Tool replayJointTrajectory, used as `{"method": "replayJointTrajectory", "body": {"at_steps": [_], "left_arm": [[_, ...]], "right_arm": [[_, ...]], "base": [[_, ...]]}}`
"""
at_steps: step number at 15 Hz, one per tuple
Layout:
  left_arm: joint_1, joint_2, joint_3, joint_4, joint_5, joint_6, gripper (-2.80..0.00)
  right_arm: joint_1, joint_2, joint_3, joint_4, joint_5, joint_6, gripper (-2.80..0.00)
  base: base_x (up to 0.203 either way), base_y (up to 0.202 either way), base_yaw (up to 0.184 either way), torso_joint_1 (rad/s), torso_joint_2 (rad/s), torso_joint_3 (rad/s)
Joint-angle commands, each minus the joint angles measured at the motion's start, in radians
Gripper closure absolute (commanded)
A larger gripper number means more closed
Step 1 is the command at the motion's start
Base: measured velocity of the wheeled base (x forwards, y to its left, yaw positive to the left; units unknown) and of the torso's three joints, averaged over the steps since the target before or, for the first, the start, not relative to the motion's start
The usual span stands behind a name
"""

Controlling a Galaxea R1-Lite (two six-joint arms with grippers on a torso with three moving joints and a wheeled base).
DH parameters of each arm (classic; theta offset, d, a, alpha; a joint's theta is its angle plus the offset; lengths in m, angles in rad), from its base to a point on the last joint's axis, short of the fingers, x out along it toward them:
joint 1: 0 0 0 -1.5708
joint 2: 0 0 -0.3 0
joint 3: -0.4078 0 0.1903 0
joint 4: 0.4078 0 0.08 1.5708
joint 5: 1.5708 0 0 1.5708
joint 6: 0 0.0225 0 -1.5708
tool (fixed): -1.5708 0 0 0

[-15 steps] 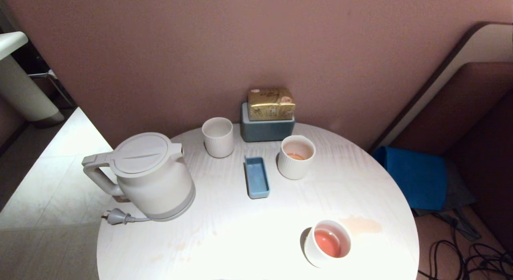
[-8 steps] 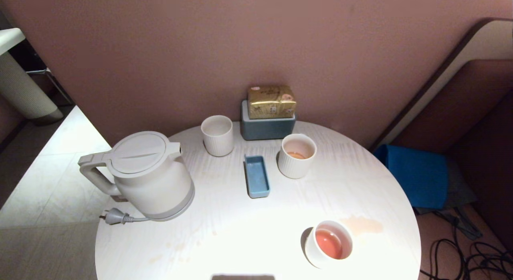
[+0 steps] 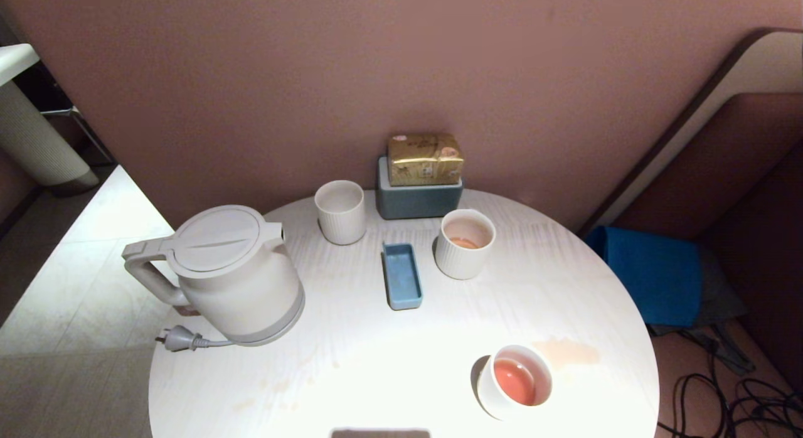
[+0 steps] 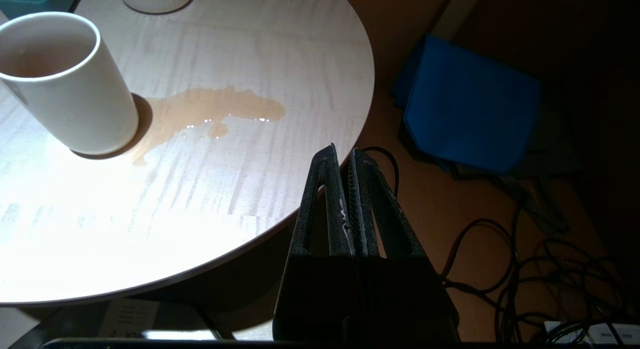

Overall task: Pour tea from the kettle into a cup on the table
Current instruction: Pick up the cup

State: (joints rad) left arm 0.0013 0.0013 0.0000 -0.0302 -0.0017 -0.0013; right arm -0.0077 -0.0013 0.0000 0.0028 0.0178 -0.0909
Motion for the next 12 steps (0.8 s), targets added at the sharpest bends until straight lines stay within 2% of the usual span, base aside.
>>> {"method": "replayJointTrajectory", "body": {"at_steps": [1, 9, 12], "left_arm": [[0.0, 0.0, 0.0, 0.0, 0.0, 0.0, 0.0], [0.0, 0.0, 0.0, 0.0, 0.0, 0.001, 0.0], [0.0, 0.0, 0.0, 0.0, 0.0, 0.0, 0.0]], "right_arm": [[0.0, 0.001, 0.0, 0.0, 0.001, -0.001, 0.0], [0.0, 0.001, 0.0, 0.0, 0.0, -0.001, 0.0], [0.0, 0.001, 0.0, 0.002, -0.014, 0.094, 0.0]], "base": [[0.0, 0.0, 0.0, 0.0, 0.0, 0.0], [0.0, 0.0, 0.0, 0.0, 0.0, 0.0], [0.0, 0.0, 0.0, 0.0, 0.0, 0.0]]}}
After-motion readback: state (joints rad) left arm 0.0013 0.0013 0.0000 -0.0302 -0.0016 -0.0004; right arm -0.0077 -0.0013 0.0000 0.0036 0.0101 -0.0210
